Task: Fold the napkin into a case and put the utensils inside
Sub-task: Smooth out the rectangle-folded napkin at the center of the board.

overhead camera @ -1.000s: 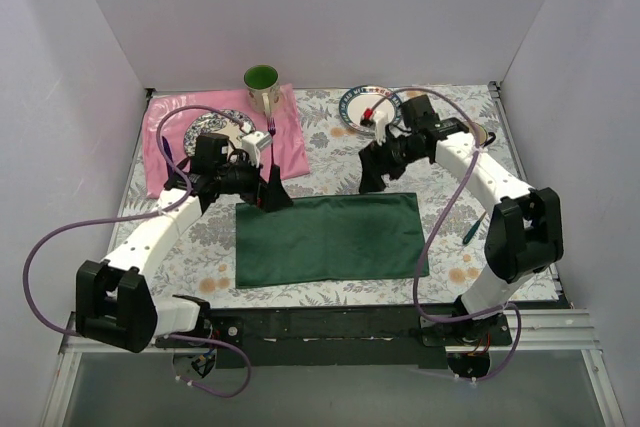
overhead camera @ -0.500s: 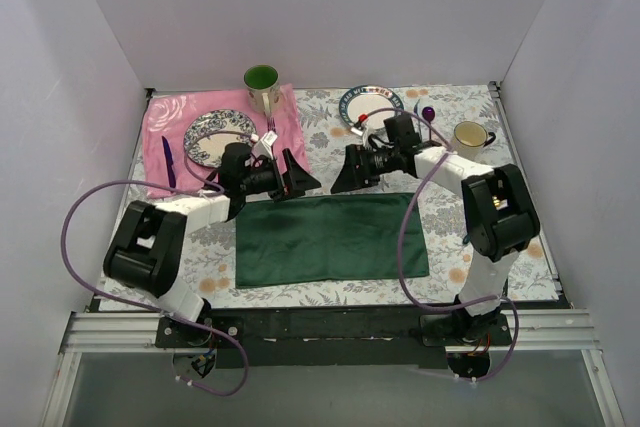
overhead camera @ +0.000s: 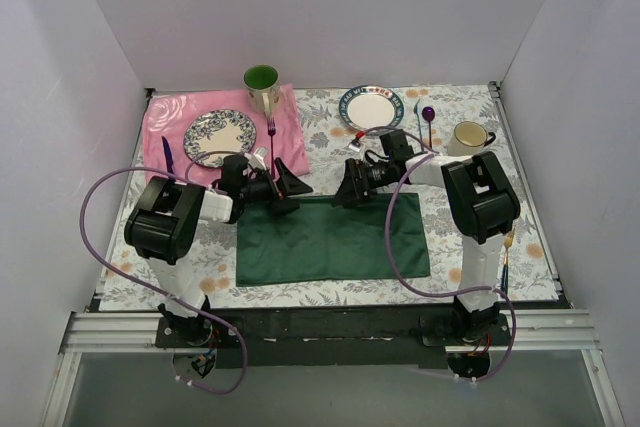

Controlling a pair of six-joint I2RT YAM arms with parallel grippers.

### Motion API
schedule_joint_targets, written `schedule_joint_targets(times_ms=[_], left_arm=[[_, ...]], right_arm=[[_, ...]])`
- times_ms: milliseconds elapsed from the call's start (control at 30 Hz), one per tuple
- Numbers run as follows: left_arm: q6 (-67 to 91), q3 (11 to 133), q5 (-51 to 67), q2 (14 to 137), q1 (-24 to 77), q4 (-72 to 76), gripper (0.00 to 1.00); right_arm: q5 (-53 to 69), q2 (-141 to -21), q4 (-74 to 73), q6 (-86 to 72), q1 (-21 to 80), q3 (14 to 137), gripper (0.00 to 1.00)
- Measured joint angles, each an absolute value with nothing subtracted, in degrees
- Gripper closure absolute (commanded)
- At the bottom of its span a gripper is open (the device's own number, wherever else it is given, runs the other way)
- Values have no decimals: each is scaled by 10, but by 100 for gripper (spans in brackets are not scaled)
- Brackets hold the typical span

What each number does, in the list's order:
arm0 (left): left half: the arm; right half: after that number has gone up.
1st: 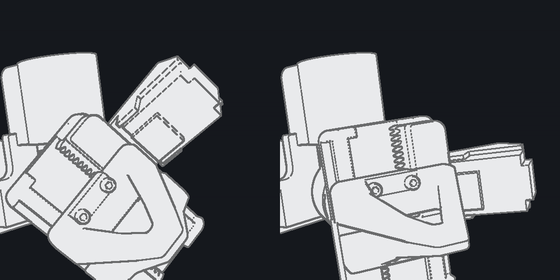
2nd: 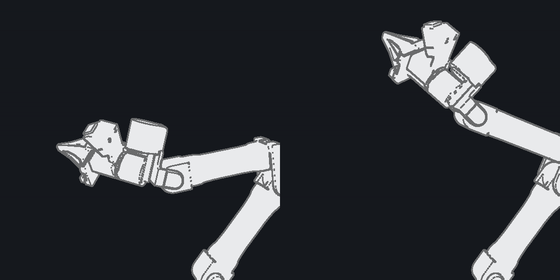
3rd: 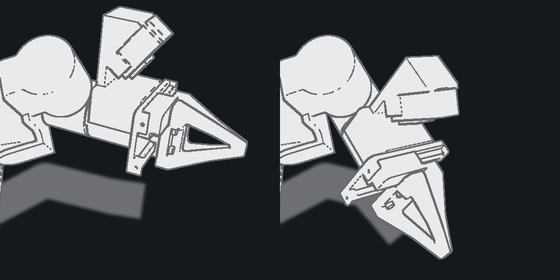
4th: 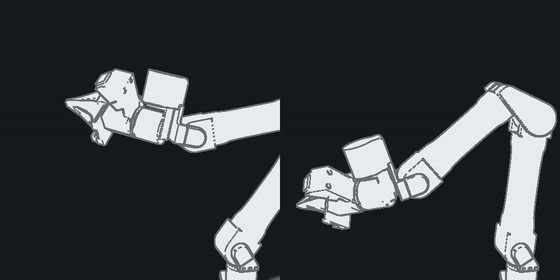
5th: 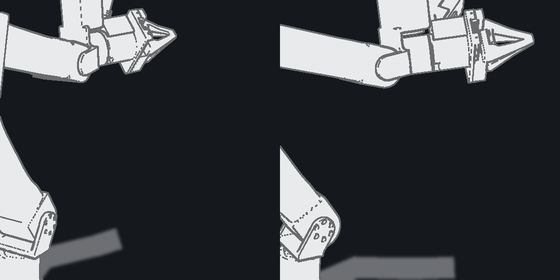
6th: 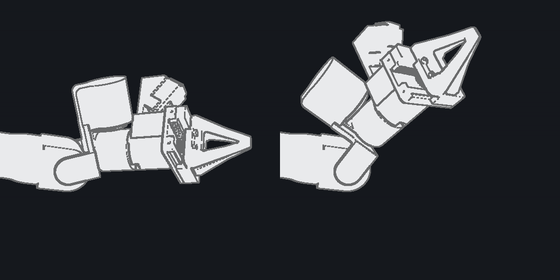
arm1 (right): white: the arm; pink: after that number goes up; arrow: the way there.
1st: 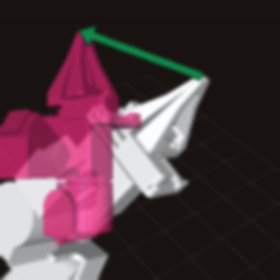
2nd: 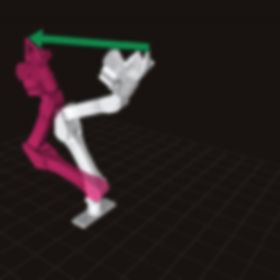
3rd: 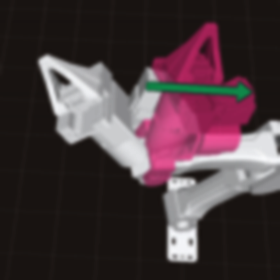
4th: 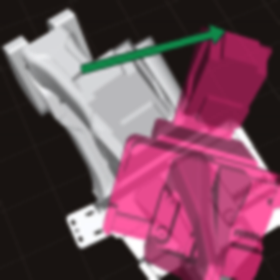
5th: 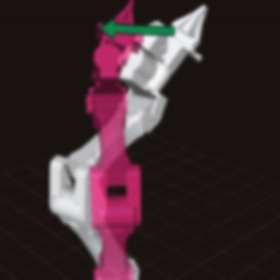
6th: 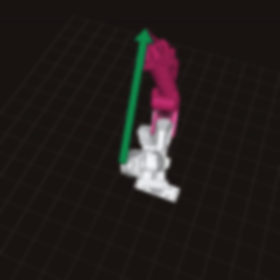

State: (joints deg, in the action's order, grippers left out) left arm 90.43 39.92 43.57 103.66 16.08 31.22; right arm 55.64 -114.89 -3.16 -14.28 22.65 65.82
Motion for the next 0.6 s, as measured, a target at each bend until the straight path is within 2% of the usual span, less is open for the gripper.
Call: schedule_joint_targets(times_ms=[600], left_arm=[[915,340,556,1044,-7,351,2]], right_arm=[[657,-1184,-102,-41,177,674,2]])
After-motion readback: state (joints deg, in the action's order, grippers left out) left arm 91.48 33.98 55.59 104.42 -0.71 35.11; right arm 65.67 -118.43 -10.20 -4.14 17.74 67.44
